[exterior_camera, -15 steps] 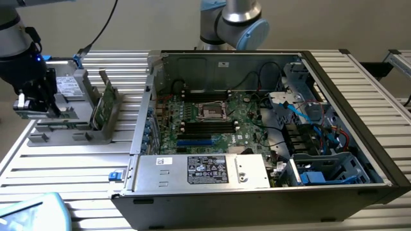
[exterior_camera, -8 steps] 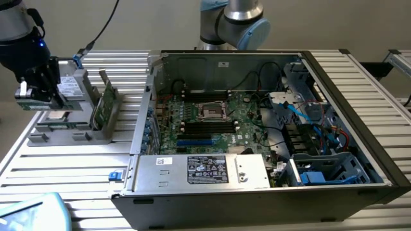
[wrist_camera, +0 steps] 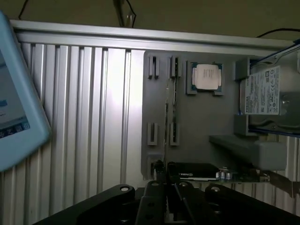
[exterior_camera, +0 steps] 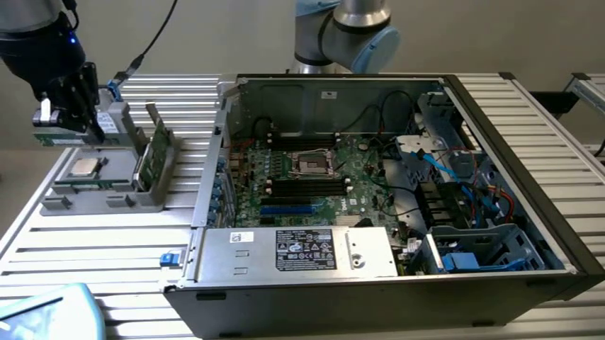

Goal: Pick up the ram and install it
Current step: 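Pick up the ram and move it above insertion slot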

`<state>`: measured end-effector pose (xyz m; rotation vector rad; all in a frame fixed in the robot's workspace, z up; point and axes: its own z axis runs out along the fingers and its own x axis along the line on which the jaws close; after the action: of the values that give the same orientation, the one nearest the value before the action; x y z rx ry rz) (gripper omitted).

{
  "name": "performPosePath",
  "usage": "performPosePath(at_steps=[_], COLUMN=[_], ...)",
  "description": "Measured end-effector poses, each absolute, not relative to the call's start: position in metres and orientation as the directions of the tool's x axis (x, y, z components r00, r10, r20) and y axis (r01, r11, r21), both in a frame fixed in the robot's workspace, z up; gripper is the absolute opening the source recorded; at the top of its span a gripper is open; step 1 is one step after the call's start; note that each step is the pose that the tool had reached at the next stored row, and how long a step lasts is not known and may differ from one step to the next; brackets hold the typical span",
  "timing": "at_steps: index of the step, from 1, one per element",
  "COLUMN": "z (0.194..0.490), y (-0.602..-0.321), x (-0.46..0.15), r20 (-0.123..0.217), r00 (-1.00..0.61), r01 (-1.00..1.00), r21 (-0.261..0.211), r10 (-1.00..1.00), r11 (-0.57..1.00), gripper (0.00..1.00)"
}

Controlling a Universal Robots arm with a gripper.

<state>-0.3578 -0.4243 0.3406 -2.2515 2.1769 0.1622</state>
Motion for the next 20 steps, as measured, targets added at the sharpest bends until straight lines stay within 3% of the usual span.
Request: performPosePath(at_steps=[9,20], z=[0.374,0.395], y=[-0.428,-0.431], x=[-0.32,-0.279], r20=[-0.099,-0.134], r00=[0.032,0.031], r01=[-0.997,-0.997], r21=[0.067,0.07], r10=[-0.995,-0.99], r11=[-0.038,-0.041], gripper=[0.13,0.13])
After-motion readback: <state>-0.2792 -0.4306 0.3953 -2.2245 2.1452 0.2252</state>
